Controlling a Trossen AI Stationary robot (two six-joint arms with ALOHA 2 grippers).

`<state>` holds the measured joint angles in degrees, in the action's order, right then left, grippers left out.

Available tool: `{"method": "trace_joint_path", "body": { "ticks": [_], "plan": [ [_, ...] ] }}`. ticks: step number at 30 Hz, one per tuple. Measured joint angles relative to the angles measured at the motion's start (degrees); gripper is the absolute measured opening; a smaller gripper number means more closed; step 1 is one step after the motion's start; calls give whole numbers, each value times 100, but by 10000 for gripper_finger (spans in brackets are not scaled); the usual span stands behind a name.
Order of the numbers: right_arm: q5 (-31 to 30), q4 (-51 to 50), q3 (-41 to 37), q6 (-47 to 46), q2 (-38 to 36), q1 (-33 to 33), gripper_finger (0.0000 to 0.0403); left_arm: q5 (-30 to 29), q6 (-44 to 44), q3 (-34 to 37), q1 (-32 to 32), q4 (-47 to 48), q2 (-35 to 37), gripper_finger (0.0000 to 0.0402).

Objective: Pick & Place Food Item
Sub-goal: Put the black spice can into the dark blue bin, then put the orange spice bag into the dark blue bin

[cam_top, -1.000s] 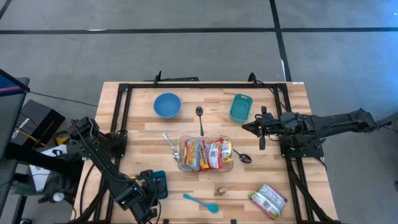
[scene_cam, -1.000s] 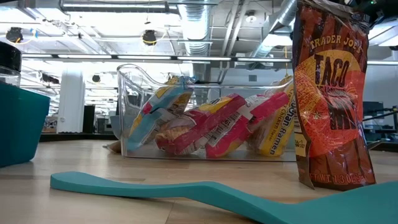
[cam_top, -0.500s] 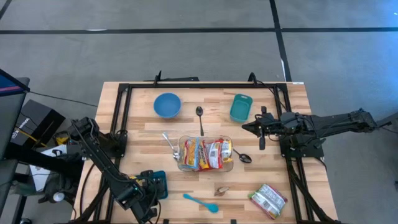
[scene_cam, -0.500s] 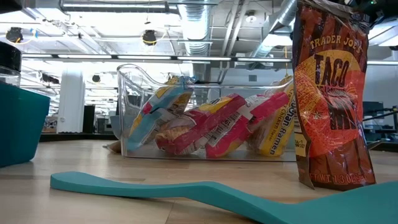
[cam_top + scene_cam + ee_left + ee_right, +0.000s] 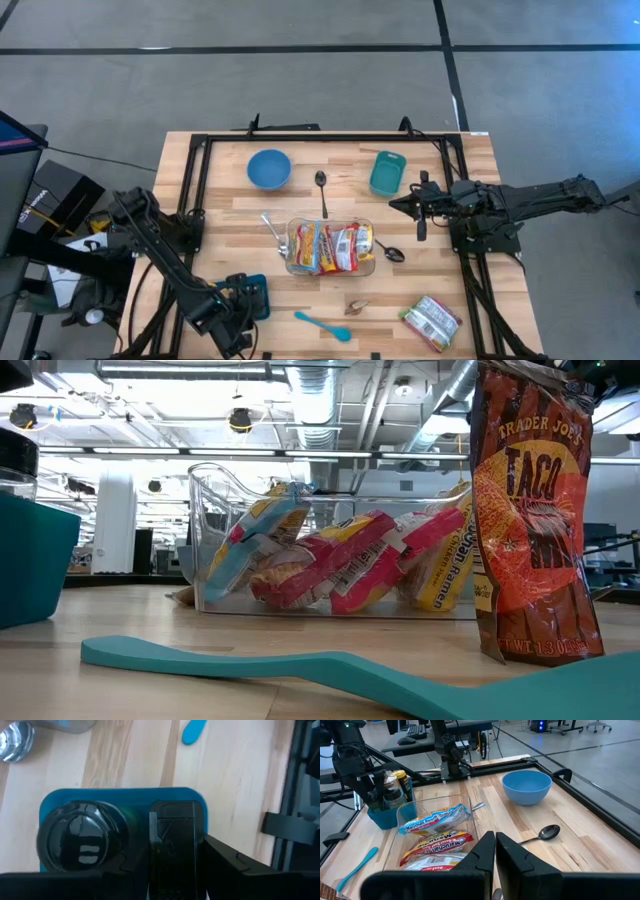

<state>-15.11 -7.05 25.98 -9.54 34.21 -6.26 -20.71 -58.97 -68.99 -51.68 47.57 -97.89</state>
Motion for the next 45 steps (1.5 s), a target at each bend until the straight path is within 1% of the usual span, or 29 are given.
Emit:
{"method": "trace_joint_path", "body": {
  "ticks": [13,20,25,35,41,45],
  "plan": [
    [0,0,0,0,0,0,10,18,-1,-2,0,-4,5,140],
    [0,0,0,0,-1,-3,10,16,1,-2,0,-2,5,160],
    [1,0,0,0,0,-4,10,18,-1,-2,0,-1,5,167],
    [0,0,0,0,-2,-4,10,18,0,-2,1,19,9,166],
    [1,0,0,0,-2,-4,10,-77,5,-2,0,31,224,167],
    [2,-2,0,0,0,-2,10,-226,196,-2,0,28,412,168]
  ]
}}
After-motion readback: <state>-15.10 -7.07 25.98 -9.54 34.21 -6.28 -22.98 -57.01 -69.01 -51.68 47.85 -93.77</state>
